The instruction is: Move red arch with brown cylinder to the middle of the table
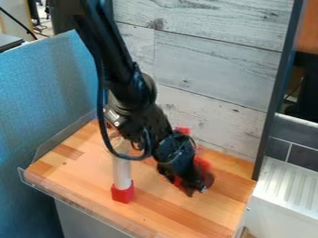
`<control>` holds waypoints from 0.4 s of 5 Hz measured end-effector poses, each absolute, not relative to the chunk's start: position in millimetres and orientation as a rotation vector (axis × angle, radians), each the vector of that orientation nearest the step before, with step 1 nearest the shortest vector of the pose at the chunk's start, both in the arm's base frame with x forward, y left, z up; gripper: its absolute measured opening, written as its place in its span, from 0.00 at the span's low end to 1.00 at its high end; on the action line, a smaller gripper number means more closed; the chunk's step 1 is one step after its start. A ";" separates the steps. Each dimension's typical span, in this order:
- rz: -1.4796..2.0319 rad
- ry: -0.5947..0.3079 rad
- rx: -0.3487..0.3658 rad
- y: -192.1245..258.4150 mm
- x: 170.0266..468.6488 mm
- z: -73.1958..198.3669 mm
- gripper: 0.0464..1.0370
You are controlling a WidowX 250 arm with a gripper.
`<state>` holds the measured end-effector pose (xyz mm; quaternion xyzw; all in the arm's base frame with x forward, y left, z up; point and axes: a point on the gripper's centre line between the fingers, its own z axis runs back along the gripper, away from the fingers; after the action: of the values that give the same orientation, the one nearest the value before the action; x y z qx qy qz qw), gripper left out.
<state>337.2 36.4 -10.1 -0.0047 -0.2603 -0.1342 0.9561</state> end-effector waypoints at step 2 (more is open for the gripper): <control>-0.287 -0.499 -0.014 35.5 329.2 -26.3 0.56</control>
<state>329.2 35.5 -26.3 -0.0067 -0.2461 -0.1415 0.9588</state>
